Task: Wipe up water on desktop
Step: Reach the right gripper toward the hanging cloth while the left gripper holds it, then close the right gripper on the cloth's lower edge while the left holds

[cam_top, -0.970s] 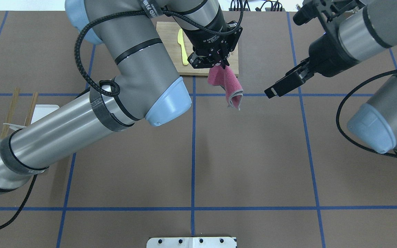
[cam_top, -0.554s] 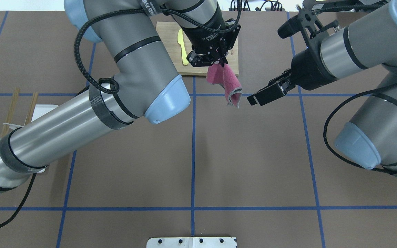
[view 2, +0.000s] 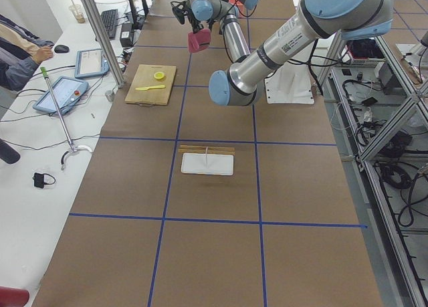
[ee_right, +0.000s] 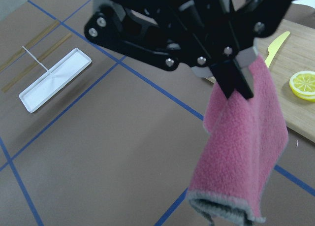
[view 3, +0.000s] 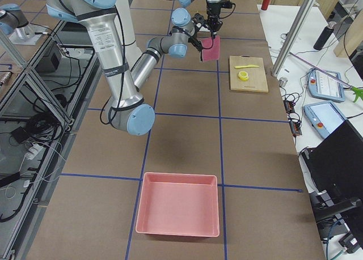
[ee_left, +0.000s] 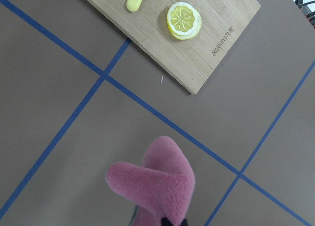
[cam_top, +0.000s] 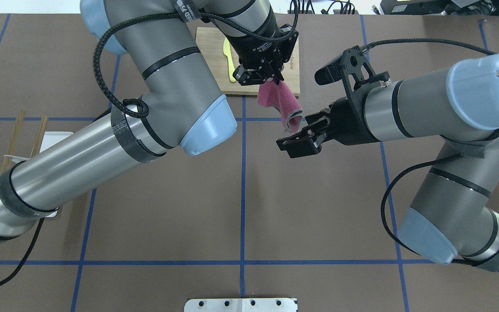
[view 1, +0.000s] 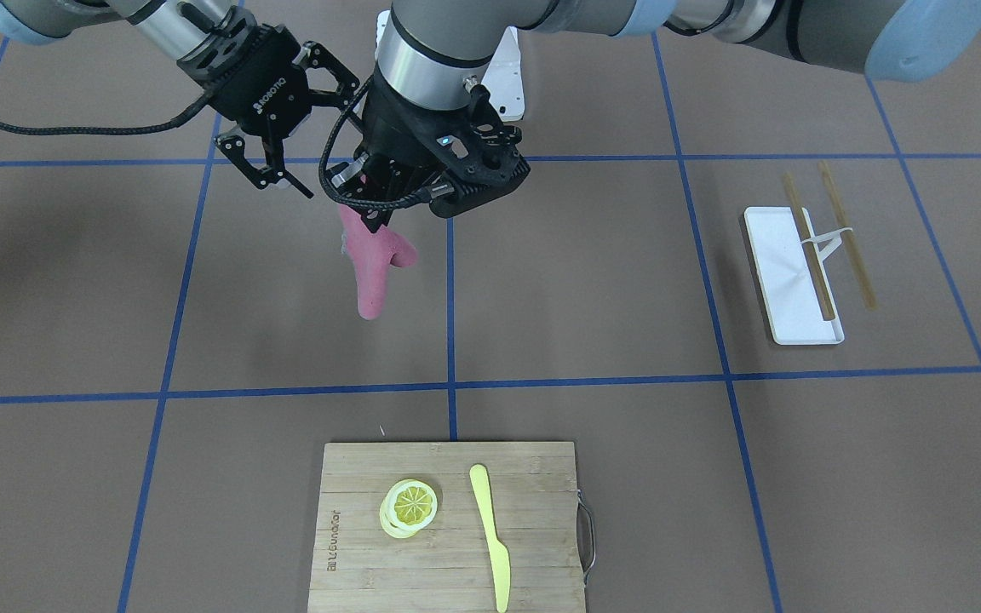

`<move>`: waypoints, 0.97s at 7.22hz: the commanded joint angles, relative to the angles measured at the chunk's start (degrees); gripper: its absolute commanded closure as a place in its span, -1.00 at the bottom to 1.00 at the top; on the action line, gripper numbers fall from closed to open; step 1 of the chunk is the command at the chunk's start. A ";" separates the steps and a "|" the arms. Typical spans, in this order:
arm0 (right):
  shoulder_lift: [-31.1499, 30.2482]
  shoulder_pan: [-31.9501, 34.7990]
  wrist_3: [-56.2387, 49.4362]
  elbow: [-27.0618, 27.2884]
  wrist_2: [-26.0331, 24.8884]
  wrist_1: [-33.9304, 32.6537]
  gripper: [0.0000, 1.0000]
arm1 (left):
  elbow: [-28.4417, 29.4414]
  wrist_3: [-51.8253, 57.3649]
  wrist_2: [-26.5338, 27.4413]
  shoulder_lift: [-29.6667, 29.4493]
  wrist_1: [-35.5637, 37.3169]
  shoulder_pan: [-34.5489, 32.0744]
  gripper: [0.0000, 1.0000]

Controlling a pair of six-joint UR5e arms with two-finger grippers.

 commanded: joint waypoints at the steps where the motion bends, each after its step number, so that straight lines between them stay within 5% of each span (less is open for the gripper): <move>1: -0.09 -0.06 -0.27 0.81 -4.94 0.21 -0.88 | -1.12 -1.09 -0.24 0.81 -0.78 0.09 1.00; 7: -1.15 -3.84 0.08 1.25 -11.38 2.32 -0.81 | -2.88 -2.77 -0.68 1.16 -0.78 0.18 1.00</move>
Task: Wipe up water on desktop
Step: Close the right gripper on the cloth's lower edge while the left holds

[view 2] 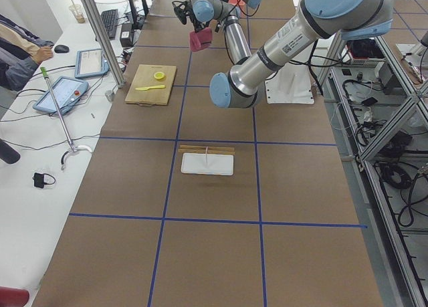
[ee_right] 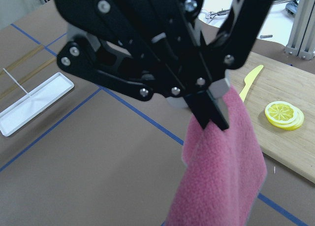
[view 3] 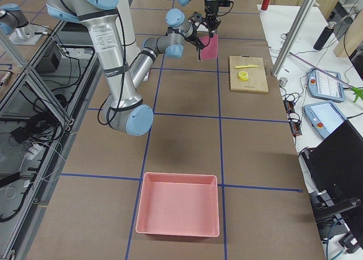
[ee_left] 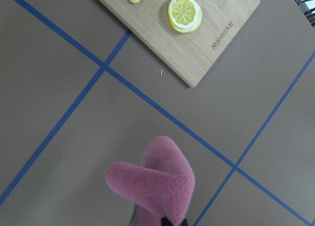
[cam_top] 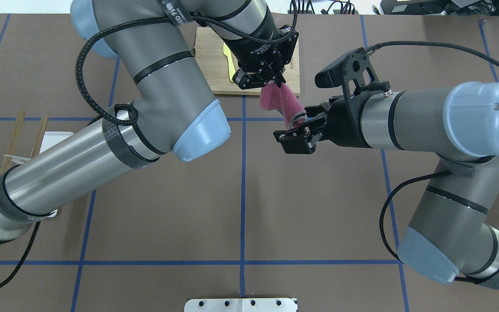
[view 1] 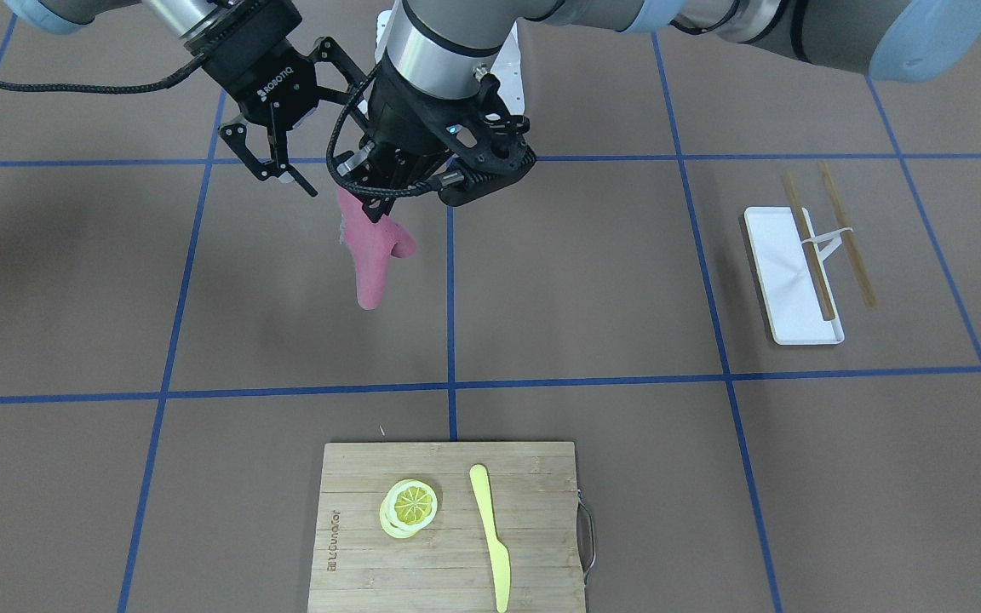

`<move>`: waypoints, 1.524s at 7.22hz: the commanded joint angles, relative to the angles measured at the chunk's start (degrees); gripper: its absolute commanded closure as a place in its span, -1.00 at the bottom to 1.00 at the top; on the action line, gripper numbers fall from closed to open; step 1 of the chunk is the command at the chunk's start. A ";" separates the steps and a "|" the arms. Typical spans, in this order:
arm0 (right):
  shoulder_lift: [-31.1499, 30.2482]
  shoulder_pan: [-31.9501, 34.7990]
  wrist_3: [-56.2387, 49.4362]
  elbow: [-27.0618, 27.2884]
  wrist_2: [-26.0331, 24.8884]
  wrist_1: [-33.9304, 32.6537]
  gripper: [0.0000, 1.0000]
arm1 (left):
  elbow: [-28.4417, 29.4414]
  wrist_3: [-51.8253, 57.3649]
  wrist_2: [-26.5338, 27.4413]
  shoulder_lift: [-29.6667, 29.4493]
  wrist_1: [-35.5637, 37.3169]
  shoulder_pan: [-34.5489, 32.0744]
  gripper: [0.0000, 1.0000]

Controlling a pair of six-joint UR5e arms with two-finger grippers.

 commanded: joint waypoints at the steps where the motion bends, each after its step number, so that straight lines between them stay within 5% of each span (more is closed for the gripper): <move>1: -0.37 -0.44 -0.06 0.11 -0.66 0.29 -0.72 | -1.11 -0.36 -0.02 0.63 -0.05 0.00 1.00; 3: -0.64 -0.44 -0.07 0.02 -0.75 1.35 -0.43 | -3.83 -0.36 -0.02 3.00 -0.05 0.00 1.00; 9: -0.47 -0.62 0.02 0.02 -1.01 1.44 -0.41 | -4.55 -1.68 -0.02 2.57 -0.22 0.44 1.00; 11: -0.46 -0.62 0.11 0.02 -1.01 2.66 0.10 | -4.55 -2.03 -0.02 2.48 -0.22 0.53 1.00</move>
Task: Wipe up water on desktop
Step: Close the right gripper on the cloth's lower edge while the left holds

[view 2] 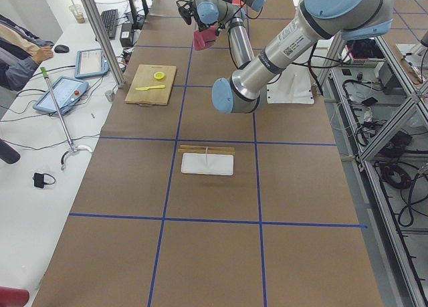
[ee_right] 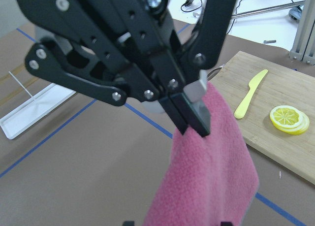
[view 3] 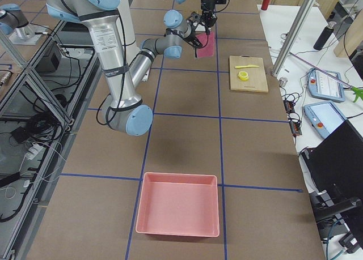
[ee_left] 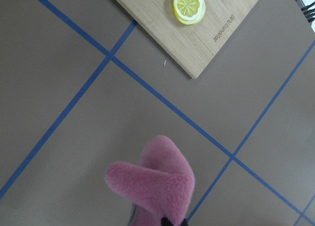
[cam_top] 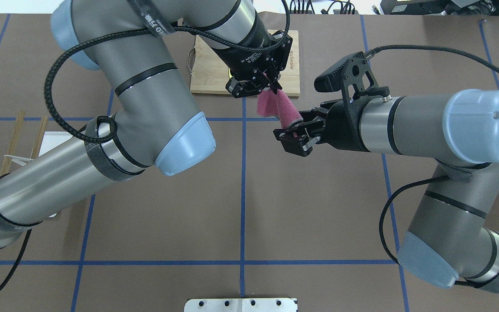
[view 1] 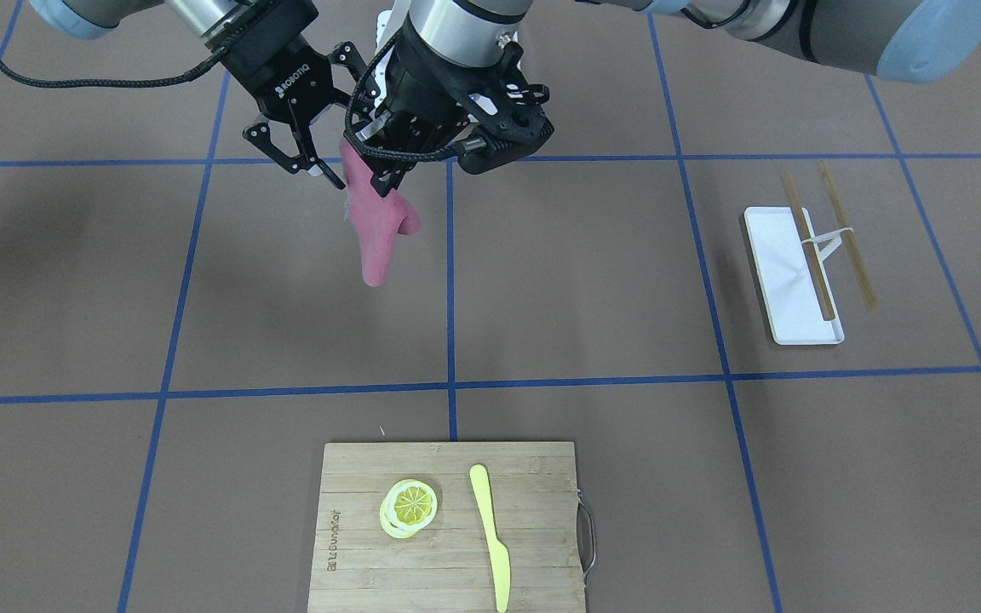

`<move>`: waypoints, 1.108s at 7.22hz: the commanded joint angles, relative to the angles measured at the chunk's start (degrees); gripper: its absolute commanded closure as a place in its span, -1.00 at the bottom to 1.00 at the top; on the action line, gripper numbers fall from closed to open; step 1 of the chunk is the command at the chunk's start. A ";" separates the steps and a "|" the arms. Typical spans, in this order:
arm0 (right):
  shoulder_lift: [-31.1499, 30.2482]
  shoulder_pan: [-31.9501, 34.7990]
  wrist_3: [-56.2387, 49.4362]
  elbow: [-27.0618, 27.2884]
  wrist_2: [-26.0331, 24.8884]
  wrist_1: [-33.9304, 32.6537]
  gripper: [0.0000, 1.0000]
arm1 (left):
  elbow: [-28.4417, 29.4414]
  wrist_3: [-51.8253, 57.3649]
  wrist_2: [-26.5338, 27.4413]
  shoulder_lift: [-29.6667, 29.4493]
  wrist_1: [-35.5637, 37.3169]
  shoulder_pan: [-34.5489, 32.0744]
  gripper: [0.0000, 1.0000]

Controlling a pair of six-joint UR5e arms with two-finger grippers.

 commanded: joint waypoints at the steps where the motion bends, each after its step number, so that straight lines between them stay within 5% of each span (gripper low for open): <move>1: -0.03 0.00 0.55 0.00 -0.01 0.81 0.42 | 0.00 -0.22 0.00 -0.05 0.00 0.03 1.00; 3: -0.03 0.08 2.31 0.09 -0.01 0.89 1.00 | -0.35 -0.22 -0.09 0.12 0.00 0.03 1.00; 5: -0.21 0.17 2.84 0.27 -0.01 0.89 1.00 | -0.53 -0.05 -0.09 0.21 0.00 -0.05 1.00; 6: -0.21 0.09 6.50 0.36 -0.01 0.89 1.00 | -0.62 0.48 -0.09 0.21 0.00 -0.05 0.15; 8: -0.30 0.26 6.80 0.53 -0.10 0.89 1.00 | -2.81 1.10 0.00 1.35 0.09 -0.66 -0.95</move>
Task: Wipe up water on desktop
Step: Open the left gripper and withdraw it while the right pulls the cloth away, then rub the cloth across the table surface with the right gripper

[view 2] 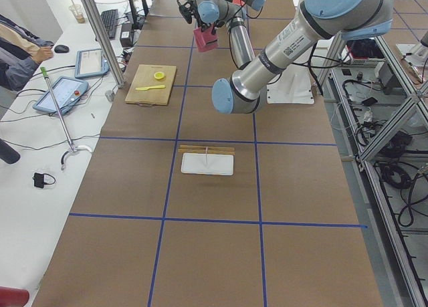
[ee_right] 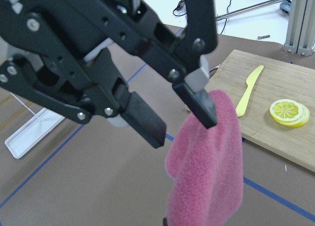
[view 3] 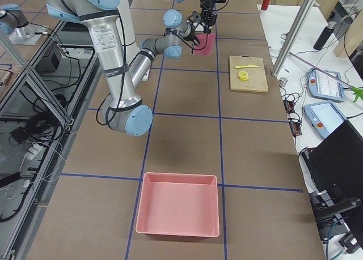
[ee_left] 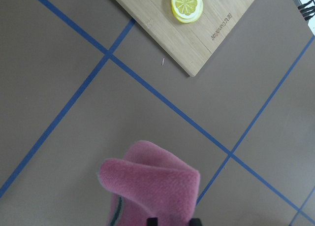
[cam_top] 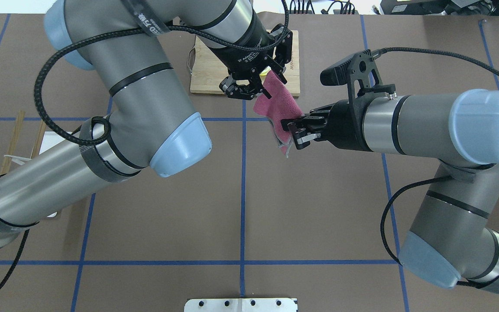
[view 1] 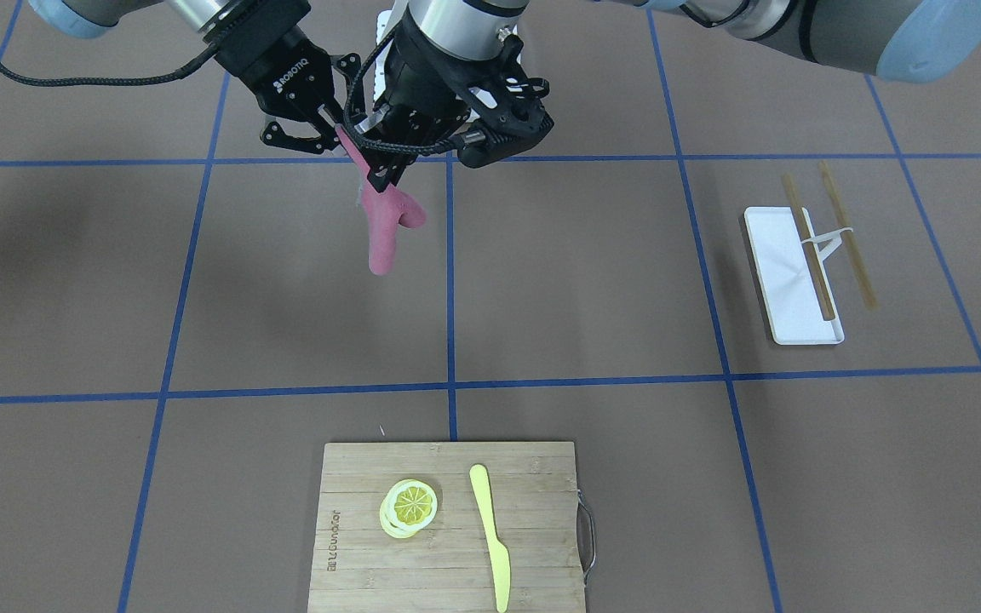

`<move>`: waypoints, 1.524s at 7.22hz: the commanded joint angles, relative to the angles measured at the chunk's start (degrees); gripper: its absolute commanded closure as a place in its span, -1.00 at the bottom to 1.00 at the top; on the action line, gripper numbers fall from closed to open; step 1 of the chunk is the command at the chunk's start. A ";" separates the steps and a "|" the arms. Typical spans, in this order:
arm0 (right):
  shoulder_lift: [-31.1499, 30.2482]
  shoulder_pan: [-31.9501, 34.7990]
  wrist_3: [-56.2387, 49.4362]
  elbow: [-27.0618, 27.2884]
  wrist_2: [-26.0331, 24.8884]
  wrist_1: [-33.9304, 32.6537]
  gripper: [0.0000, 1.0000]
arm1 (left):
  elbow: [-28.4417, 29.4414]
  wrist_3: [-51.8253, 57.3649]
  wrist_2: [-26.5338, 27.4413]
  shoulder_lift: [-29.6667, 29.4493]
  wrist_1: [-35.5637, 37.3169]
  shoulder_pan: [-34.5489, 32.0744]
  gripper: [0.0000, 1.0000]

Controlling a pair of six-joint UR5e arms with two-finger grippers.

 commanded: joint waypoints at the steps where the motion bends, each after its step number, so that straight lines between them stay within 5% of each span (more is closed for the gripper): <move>1: -2.11 0.17 0.56 0.55 -0.12 0.00 1.00 | -2.37 1.00 0.03 1.97 0.03 -2.09 -0.96; 3: -6.50 0.87 11.47 0.29 -2.13 -0.17 1.00 | -6.23 5.73 -1.45 7.58 0.12 -5.61 -0.96; 7: -18.20 0.88 12.69 -2.94 -0.66 -0.97 1.00 | -9.40 18.99 -4.36 16.64 0.12 -12.73 -0.96; 11: -12.80 -4.73 13.56 -6.57 1.11 -11.54 1.00 | -8.97 20.70 -3.92 17.19 0.12 -14.41 -0.96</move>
